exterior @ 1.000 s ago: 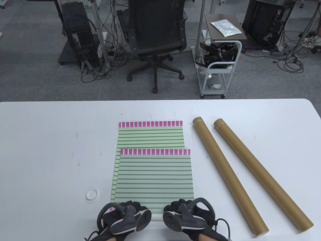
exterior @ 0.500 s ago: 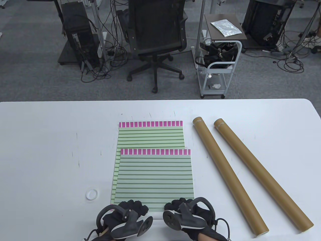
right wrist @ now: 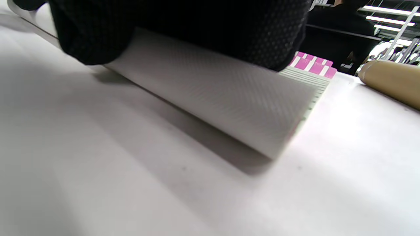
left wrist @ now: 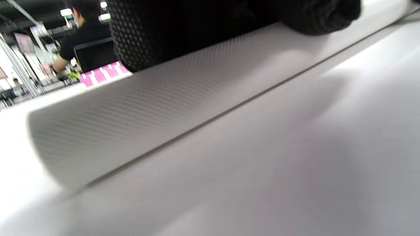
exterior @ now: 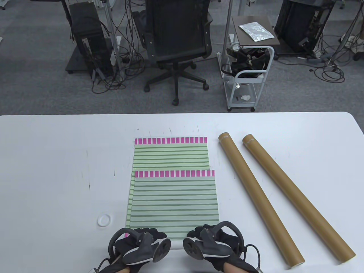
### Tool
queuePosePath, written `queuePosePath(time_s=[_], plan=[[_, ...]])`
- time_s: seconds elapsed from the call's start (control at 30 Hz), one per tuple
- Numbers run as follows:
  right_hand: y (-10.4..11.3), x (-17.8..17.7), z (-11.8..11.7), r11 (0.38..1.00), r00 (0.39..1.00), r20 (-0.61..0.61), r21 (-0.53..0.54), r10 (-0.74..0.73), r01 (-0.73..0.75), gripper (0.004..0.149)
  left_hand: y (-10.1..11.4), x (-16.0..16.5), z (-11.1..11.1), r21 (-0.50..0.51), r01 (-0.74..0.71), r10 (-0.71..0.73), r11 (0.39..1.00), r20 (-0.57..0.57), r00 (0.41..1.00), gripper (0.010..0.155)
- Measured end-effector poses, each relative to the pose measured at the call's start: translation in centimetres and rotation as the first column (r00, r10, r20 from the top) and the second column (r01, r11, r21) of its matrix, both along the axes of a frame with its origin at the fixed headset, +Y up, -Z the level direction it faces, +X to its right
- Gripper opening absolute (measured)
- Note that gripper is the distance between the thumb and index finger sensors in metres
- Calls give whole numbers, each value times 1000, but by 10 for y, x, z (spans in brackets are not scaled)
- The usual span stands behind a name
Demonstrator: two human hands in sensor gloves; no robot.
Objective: Roll up mouse pads and store in mailing tubes
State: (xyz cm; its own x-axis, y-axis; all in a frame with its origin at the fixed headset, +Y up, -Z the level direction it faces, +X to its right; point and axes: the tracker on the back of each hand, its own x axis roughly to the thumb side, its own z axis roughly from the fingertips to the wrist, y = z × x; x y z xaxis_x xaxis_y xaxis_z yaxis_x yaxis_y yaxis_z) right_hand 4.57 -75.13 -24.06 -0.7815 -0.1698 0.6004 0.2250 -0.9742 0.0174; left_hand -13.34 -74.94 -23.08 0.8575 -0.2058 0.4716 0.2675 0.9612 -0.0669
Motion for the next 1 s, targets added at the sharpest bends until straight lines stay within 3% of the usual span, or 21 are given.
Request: queuePosePath(time_s=[0.1, 0.2, 0.47, 0.67, 0.8, 1.0], plan=[[-1, -1, 0, 1000, 1000, 11, -27, 4, -4, 52, 0, -1, 4, 42, 14, -15, 999, 25, 1000, 54], [-3, 1, 0, 999, 1000, 17, -32, -15, 15, 52, -2, 4, 8, 63, 52, -55, 997, 39, 998, 45], [-2, 6, -1, 998, 998, 44, -23, -53, 54, 59, -2, 4, 6, 54, 37, -37, 998, -10, 999, 44], [-5, 2, 1, 999, 999, 23, 18, -28, 27, 52, -4, -1, -2, 10, 11, -10, 1000, -54, 998, 43], [-7, 3, -2, 998, 997, 47, -24, -55, 56, 51, -4, -1, -2, 35, 24, -22, 999, -47, 999, 43], [-9, 2, -4, 999, 998, 52, -19, -37, 38, 50, -4, -7, -7, -35, -29, 26, 999, -84, 996, 52]])
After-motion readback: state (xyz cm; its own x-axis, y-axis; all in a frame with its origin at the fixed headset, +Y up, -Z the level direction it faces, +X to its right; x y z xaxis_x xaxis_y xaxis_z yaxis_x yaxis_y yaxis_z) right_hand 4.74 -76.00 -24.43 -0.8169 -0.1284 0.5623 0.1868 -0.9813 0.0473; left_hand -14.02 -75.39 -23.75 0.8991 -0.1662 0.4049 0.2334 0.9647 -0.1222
